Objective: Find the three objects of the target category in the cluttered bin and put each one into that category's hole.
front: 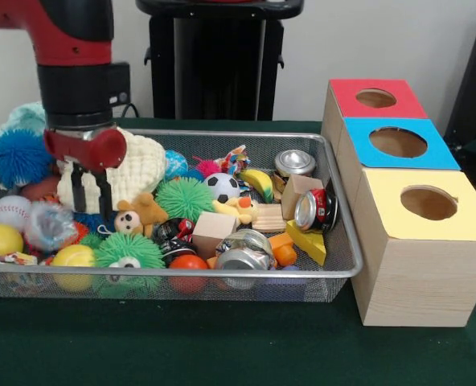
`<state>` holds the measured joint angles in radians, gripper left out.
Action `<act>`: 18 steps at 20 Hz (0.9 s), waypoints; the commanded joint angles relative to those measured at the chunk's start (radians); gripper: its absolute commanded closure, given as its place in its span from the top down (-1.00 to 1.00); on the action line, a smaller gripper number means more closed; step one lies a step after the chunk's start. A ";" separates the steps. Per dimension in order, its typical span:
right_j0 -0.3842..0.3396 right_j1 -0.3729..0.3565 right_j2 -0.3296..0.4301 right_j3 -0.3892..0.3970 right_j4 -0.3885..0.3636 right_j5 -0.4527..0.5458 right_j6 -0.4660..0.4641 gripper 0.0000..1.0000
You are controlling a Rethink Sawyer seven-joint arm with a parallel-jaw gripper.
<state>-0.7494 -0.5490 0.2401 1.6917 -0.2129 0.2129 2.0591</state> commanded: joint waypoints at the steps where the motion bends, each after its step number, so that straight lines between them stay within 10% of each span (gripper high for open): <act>1: 0.019 -0.082 -0.312 0.017 0.165 0.166 0.346 1.00; 18: -0.010 -0.069 -0.286 0.077 0.183 0.042 0.306 1.00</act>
<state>-0.7684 -0.6282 -0.0417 1.7082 -0.0825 0.2724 2.1872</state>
